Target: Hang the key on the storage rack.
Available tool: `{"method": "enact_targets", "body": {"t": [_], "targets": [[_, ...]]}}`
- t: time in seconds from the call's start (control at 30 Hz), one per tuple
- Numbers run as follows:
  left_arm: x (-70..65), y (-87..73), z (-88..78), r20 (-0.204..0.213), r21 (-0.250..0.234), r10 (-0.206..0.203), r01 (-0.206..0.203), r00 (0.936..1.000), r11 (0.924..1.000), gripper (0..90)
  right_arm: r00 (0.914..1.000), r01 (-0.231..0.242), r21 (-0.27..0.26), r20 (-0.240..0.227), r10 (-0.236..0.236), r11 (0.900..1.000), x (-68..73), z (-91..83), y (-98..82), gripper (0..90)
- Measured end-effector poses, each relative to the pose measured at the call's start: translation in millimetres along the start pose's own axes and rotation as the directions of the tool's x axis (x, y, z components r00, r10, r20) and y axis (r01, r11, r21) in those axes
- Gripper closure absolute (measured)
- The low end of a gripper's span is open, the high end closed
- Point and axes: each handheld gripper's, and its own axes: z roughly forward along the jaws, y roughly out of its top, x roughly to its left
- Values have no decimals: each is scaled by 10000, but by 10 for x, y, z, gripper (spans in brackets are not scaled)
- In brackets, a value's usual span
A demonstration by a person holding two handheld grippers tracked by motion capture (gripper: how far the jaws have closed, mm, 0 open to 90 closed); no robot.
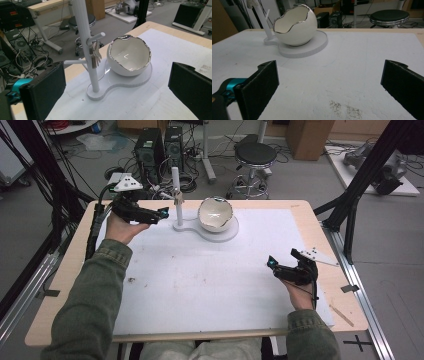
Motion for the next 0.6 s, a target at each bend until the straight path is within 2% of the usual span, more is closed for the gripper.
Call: {"method": "enact_targets", "body": {"t": [0.13, 0.3, 0.6], "targets": [[13, -68, -42, -81, -32, -123, 123, 9999, 9999, 16, 10000, -24, 6, 7, 24, 10000, 0, -3, 0, 5], [19, -176, -115, 62, -192, -172, 174, 9998, 9997, 16, 10000, -21, -34, 14, 21, 10000, -8, -3, 1, 5], [56, -370, -243, -152, -136, -467, 465, 9988, 9988, 16, 10000, -45, -1, 5, 45, 10000, 1, -8, -2, 5]]}}
